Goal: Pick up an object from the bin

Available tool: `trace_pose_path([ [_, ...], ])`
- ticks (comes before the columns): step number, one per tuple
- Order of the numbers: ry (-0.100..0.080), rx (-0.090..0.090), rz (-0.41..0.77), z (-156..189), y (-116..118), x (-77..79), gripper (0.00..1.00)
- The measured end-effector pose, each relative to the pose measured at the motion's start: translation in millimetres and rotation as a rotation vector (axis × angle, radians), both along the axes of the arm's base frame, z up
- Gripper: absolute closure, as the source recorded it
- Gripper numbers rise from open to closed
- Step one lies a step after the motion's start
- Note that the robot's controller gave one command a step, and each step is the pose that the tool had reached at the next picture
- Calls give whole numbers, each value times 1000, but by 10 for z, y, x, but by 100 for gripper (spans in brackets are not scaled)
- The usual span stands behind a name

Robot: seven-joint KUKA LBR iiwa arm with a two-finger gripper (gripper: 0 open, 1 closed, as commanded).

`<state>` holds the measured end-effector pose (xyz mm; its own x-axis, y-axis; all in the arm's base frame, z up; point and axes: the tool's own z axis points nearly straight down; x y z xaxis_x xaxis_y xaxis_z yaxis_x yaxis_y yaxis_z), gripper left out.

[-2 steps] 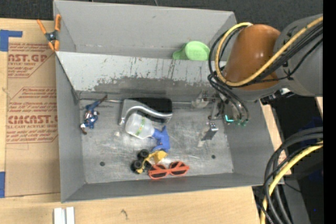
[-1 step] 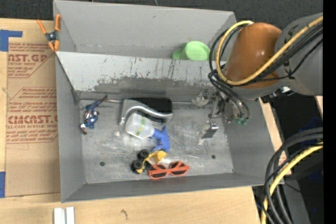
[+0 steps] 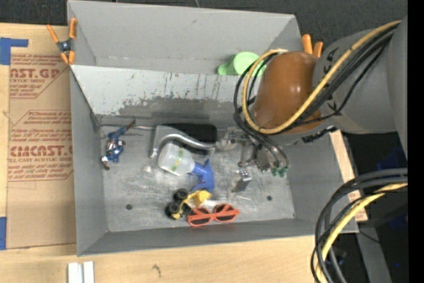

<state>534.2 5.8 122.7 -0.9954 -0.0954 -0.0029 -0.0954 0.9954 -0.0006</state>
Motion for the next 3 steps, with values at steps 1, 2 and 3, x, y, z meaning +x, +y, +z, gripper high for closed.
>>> trace_pose_path([
  [1, 5, 1, 94, 205, 298, -91, 0],
  [2, 2, 0, 360, 76, 786, -400, 0],
  [3, -28, 1, 389, -467, 826, -436, 0],
])
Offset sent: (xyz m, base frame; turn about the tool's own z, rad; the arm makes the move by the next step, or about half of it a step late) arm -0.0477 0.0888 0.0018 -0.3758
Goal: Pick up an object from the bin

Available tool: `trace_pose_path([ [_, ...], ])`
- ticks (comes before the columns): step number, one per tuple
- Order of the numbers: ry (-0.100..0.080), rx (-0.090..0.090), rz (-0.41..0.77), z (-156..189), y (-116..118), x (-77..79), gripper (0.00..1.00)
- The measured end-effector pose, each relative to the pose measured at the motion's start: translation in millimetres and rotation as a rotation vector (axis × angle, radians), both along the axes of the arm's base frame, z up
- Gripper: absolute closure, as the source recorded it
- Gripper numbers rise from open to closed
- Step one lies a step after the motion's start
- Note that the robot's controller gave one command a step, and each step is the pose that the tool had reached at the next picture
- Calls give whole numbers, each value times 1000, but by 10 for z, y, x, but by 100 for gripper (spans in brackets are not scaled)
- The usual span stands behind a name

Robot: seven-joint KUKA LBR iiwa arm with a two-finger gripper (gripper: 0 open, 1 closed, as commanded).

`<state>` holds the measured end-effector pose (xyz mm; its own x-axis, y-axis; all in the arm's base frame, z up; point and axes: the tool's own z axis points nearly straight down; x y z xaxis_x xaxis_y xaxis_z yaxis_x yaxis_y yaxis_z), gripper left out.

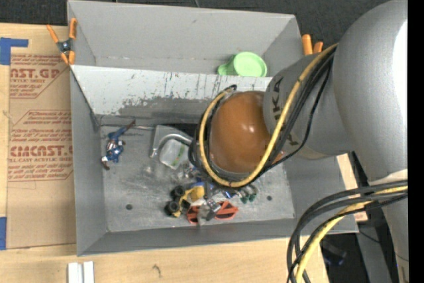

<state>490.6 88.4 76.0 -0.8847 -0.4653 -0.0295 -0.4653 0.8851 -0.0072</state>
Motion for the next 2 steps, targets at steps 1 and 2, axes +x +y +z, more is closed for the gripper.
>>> trace_pose_path([
  [1, 23, -6, 1, 63, -6, -46, 100],
  [2, 23, -6, 1, 63, -6, -46, 100],
])
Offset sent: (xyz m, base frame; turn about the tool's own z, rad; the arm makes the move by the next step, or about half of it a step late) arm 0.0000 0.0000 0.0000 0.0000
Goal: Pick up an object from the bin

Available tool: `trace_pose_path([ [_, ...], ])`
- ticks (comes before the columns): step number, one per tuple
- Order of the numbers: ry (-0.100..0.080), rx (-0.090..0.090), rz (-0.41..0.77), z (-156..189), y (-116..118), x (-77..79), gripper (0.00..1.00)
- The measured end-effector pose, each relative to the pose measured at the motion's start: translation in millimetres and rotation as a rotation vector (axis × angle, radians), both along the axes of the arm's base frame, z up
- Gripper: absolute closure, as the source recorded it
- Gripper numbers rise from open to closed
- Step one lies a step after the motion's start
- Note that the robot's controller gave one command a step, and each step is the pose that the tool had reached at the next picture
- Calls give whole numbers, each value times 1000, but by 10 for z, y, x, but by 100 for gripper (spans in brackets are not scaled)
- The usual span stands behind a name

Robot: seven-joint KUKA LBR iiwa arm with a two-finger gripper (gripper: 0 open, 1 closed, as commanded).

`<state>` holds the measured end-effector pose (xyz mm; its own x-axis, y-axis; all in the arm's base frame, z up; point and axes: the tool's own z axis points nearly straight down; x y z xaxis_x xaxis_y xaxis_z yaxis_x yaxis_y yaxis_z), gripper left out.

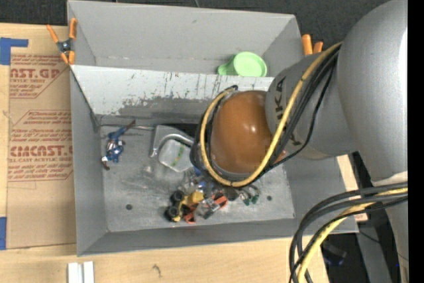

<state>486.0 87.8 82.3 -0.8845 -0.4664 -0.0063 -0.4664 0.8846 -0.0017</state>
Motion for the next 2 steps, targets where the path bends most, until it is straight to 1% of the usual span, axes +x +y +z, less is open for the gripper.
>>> trace_pose_path([
  [1, 4, -1, 0, 39, -1, -12, 100],
  [2, 12, -1, 1, 234, 2, -30, 100],
])
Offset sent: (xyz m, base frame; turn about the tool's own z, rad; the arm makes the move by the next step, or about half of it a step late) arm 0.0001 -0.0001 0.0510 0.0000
